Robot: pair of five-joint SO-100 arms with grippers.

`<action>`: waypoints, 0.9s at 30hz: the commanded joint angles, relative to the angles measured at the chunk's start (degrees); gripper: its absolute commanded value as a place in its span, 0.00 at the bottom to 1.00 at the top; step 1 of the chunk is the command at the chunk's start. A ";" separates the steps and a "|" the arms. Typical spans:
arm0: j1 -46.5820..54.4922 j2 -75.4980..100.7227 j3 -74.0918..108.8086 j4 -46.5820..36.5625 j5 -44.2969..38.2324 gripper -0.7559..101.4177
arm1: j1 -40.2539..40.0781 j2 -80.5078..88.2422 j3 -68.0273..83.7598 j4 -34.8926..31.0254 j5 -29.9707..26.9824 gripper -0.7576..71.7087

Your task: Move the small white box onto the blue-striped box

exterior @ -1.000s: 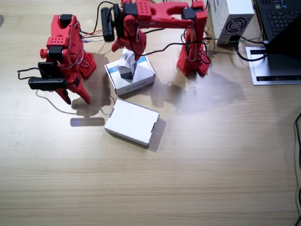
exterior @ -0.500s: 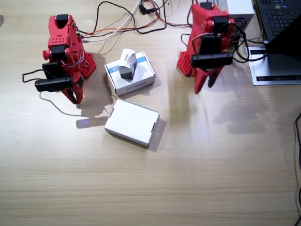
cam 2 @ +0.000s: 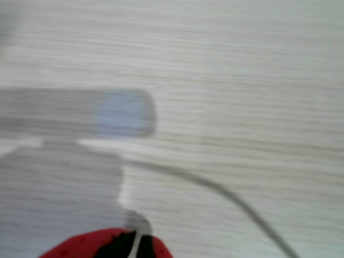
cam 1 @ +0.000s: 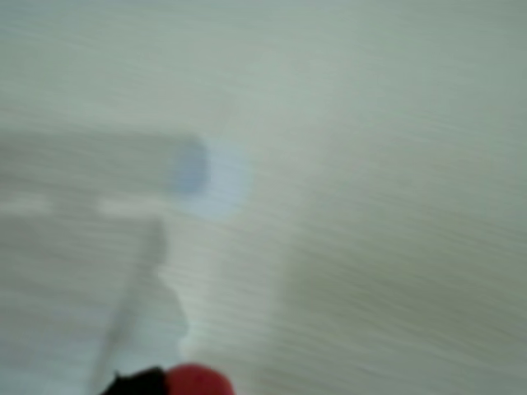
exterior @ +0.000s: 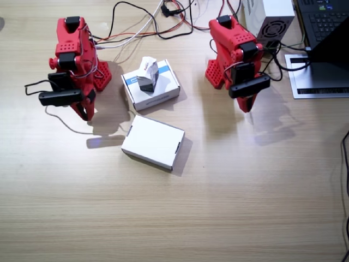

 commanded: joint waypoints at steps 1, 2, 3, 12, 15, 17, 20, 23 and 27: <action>1.85 1.76 0.35 -0.62 0.44 0.02 | 2.90 1.49 -0.62 1.58 -1.93 0.01; 1.85 1.76 0.26 -0.53 0.35 0.02 | 3.78 1.49 -0.62 1.58 -1.93 0.01; 1.85 1.76 0.35 -0.44 0.79 0.01 | 4.83 1.49 -0.62 1.67 -2.64 0.01; 4.66 1.76 0.00 -0.44 -0.26 0.01 | 7.73 1.49 -0.62 1.67 -2.81 0.01; 2.11 1.76 0.44 -0.35 0.70 0.01 | 7.73 1.49 -0.62 1.76 -3.25 0.01; 0.97 1.76 0.44 -0.35 0.79 0.01 | 7.73 1.49 -0.62 1.76 -3.25 0.01; 0.88 1.76 0.44 -0.35 -2.29 0.03 | 7.73 1.49 -0.62 1.76 -3.25 0.01; 0.88 1.76 0.44 -0.35 -2.29 0.03 | 7.73 1.49 -0.62 1.76 -3.34 0.01; 0.88 1.76 0.44 -0.35 -2.29 0.03 | 7.73 1.49 -0.62 1.76 -3.34 0.01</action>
